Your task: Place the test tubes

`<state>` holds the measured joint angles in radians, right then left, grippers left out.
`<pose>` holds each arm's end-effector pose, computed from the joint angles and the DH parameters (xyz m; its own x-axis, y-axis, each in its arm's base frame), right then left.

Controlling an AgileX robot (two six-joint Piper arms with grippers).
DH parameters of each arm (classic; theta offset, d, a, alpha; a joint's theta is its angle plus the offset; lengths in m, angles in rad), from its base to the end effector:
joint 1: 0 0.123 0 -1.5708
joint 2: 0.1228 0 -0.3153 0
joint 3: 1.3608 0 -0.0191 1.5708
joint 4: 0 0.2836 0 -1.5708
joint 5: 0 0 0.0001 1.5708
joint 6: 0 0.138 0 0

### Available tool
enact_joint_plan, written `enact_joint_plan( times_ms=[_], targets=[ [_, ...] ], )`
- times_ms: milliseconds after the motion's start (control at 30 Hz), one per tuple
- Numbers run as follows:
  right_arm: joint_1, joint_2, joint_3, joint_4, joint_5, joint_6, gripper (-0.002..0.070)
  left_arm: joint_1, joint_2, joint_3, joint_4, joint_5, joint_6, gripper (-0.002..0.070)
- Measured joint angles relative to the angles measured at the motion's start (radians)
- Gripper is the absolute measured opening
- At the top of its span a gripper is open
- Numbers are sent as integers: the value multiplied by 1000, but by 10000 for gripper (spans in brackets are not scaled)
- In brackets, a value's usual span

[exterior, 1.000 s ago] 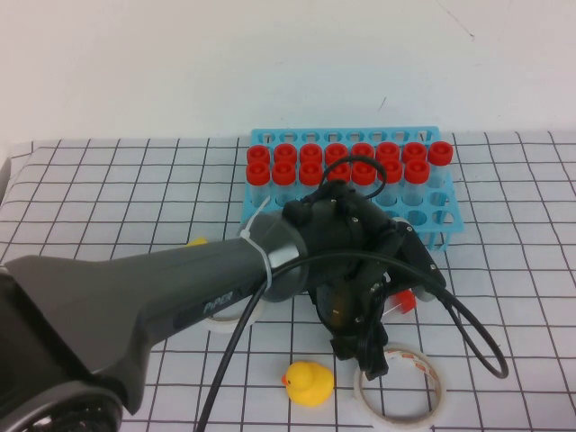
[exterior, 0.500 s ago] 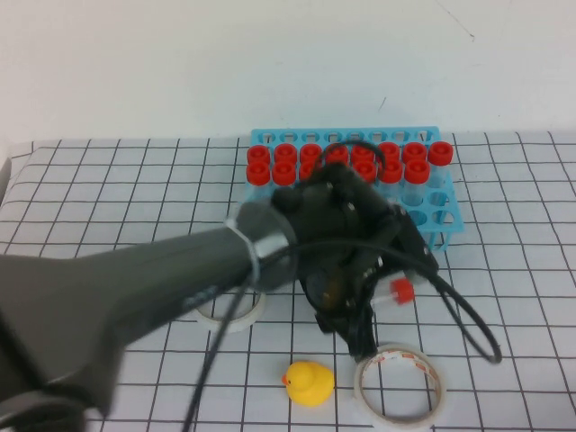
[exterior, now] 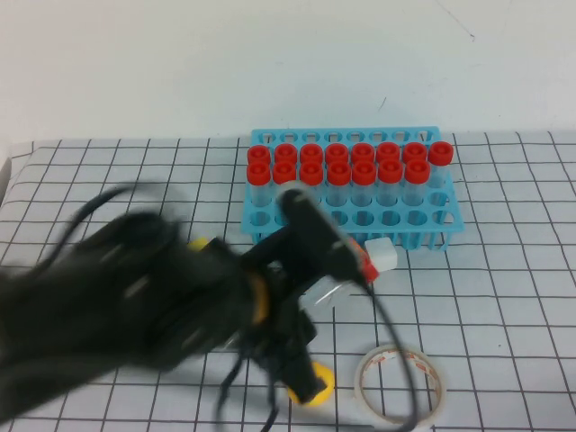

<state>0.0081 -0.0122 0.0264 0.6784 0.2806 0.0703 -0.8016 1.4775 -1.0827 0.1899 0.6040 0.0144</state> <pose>0.1023 0.0249 0.1775 -0.2296 0.6544 -0.7205 -0.0360 0.7340 0.6782 0.2682 -0.2557 0.2627 -0.4243 0.6820 -0.5957 0.7515 0.6322 0.1885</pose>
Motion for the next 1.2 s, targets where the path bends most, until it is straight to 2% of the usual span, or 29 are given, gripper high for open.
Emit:
enact_joint_plan(
  times_ms=[167,267,467,600,767,867,1067,1133,1200],
  targets=[
    [0,0,0,22,31,-9,-1,0,-162,228,0,-269,-129,209],
    [0,0,0,85,33,-101,-1,0,-210,326,-4,-468,-184,209],
    [0,82,-96,363,47,-544,-1,0,-195,420,-4,-873,-213,209],
    [0,277,-196,587,75,-892,-1,0,-129,422,-28,-1096,-213,209],
    [0,528,-301,902,116,-1279,19,0,-22,422,-125,-1312,-225,209],
    [0,665,-362,991,209,-1529,109,0,27,422,-145,-1389,-238,209],
    [1,936,-529,1005,472,-1734,445,0,91,422,-139,-1509,-277,209],
    [1,1011,-581,1005,538,-1769,505,0,98,422,-133,-1526,-284,209],
    [1,1079,-634,1005,612,-1802,528,0,98,422,-122,-1532,-286,209]
  ],
)
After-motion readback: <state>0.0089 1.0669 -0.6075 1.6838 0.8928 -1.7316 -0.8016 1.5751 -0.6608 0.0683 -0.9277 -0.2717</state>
